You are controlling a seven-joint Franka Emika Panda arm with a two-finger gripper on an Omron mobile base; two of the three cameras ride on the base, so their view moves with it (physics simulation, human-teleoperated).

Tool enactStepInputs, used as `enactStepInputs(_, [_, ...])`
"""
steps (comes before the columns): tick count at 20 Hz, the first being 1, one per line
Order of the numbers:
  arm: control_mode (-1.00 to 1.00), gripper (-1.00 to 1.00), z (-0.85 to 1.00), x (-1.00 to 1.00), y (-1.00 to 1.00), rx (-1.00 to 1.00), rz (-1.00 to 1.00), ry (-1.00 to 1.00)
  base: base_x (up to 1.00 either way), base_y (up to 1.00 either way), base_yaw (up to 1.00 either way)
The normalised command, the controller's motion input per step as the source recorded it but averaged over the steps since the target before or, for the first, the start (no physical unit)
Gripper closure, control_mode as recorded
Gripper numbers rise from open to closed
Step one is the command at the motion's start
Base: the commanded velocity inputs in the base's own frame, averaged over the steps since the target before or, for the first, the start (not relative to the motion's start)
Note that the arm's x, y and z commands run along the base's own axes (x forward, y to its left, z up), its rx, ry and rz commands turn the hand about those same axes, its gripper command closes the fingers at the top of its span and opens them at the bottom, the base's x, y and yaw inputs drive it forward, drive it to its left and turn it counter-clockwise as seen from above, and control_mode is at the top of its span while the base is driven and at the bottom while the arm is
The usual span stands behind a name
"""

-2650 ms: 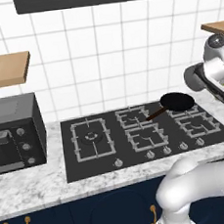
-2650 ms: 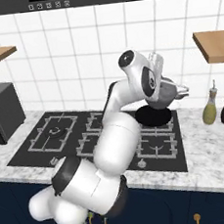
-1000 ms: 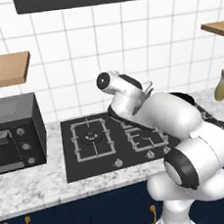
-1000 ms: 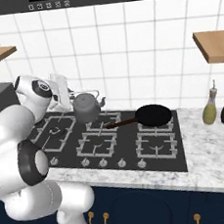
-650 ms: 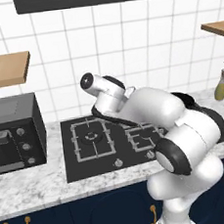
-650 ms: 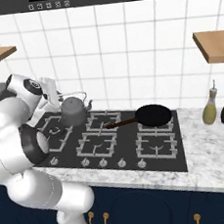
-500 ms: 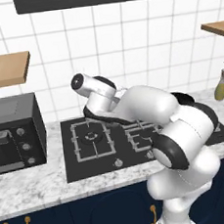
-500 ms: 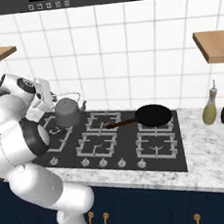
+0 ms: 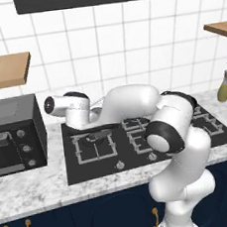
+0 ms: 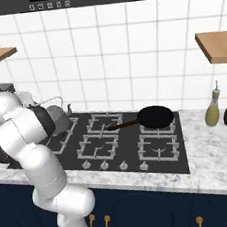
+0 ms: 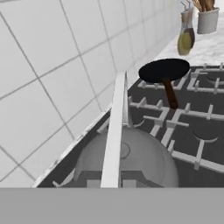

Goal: Pick the kettle from the counter and place it on a stove burner. Then turn the burner on.

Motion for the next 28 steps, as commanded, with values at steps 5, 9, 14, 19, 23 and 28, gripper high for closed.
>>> enactStepInputs(5, [-1.00, 1.00, -0.43, 0.14, 0.73, -0.04, 0.00, 0.08, 0.00, 0.00, 0.00])
enactStepInputs(9, [-1.00, 1.00, -0.61, 0.21, 0.34, 0.00, 0.00, 0.06, 0.00, 0.00, 0.00])
enactStepInputs(14, [-1.00, 1.00, -0.56, 0.02, 0.02, 0.01, 0.00, 0.00, 0.00, 0.00, 0.00])
enactStepInputs(19, [-1.00, -1.00, -0.16, 0.01, -0.10, 0.00, 0.00, -0.02, 0.00, 0.00, 0.00])
enactStepInputs(23, [-1.00, -1.00, 0.01, 0.00, -0.03, 0.00, 0.00, 0.00, 0.00, 0.00, 0.00])
enactStepInputs(28, [-1.00, -1.00, 0.31, 0.00, -0.13, 0.05, 0.00, -0.01, 0.00, 0.00, 0.00])
